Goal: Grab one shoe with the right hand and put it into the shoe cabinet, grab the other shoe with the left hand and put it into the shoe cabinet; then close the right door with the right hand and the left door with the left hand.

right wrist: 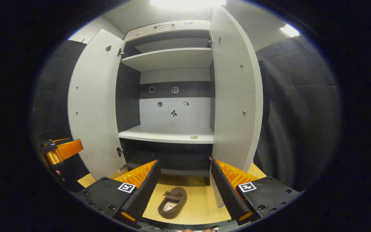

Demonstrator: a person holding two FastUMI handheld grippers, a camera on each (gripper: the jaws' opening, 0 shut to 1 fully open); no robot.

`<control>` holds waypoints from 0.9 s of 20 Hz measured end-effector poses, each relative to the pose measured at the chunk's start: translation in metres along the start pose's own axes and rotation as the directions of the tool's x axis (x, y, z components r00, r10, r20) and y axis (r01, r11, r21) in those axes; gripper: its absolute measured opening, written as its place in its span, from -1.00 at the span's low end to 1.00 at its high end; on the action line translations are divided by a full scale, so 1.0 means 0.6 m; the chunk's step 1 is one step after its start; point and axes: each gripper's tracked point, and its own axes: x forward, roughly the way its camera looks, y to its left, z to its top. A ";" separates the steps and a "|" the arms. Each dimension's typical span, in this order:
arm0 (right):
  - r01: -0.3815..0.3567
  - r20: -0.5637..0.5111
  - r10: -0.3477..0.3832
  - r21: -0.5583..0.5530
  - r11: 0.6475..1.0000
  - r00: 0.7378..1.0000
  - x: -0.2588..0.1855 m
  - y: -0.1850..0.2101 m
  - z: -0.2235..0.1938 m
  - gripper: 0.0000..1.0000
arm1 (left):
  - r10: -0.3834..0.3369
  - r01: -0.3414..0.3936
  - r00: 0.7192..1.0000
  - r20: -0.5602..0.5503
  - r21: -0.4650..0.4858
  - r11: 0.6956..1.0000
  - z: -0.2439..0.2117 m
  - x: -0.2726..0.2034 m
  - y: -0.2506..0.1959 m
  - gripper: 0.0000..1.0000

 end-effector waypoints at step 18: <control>-0.041 -0.073 0.041 0.003 0.999 0.997 0.023 0.020 -0.006 0.99 | 0.050 -0.049 0.998 -0.029 0.008 0.999 -0.009 -0.010 0.030 1.00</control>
